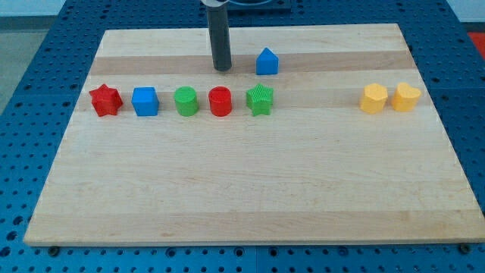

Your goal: Move the blue triangle right to the green star

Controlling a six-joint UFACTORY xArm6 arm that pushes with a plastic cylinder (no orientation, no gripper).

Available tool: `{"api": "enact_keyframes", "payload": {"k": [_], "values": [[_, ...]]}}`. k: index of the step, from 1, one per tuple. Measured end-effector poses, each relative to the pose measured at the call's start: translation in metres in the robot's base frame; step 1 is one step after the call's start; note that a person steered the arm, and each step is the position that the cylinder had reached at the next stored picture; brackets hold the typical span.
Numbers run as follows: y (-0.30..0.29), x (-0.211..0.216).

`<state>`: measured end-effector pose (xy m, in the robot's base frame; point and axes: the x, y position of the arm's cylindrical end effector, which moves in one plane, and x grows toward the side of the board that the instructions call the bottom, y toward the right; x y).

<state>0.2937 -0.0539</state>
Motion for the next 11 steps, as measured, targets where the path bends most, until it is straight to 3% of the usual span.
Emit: {"api": "enact_keyframes", "payload": {"k": [5,11], "values": [[0.106,-0.001],[0.161,0.001]]}}
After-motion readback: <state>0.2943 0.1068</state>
